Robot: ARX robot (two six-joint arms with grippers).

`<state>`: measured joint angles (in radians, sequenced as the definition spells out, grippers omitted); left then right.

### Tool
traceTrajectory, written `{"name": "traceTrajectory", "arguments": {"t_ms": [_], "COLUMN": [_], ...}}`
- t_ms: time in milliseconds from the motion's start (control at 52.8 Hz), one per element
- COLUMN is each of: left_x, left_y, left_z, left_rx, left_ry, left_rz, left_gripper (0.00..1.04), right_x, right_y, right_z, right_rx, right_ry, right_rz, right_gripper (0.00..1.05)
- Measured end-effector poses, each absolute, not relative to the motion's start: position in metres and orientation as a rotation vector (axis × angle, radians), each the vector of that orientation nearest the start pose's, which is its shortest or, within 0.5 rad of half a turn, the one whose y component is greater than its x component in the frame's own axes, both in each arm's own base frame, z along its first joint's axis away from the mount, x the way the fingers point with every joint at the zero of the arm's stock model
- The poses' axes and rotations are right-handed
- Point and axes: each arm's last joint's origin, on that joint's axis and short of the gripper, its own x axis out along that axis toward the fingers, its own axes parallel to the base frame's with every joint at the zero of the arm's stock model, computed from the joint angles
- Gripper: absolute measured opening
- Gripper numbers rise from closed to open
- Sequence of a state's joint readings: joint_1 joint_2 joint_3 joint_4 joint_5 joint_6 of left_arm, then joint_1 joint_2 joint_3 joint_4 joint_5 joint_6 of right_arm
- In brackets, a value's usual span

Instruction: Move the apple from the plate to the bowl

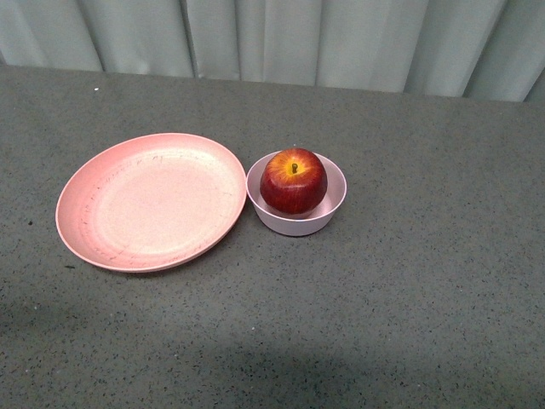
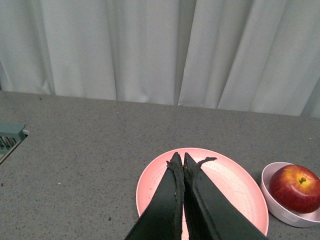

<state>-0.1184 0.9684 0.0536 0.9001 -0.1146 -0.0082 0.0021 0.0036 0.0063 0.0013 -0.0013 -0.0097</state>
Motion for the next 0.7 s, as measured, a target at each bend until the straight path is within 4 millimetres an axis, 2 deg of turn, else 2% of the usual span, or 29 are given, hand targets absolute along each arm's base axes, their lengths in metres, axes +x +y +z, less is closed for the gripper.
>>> {"name": "traceTrajectory", "arguments": {"t_ms": [151,284,700], "left_x": [0.154,0.145,0.125], "left_y": [-0.012,0.0,0.0], "left_z": [0.163,0.165,0.172], "left_rx": [-0.007,-0.007,-0.007], "left_ry": [0.012,0.007,-0.018], "left_rz": [-0.004,0.006,-0.002], "left_gripper": [0.04,0.04,0.04], "right_x": [0.098,0.098,0.098], "right_y": [0.0,0.0,0.0], "right_z": [0.166,0.166,0.165], "right_rx": [-0.01,-0.01,-0.01], "right_ry": [-0.004,-0.004,-0.004], "right_rz": [0.003,0.003,0.003], "right_gripper": [0.95,0.95,0.95]}}
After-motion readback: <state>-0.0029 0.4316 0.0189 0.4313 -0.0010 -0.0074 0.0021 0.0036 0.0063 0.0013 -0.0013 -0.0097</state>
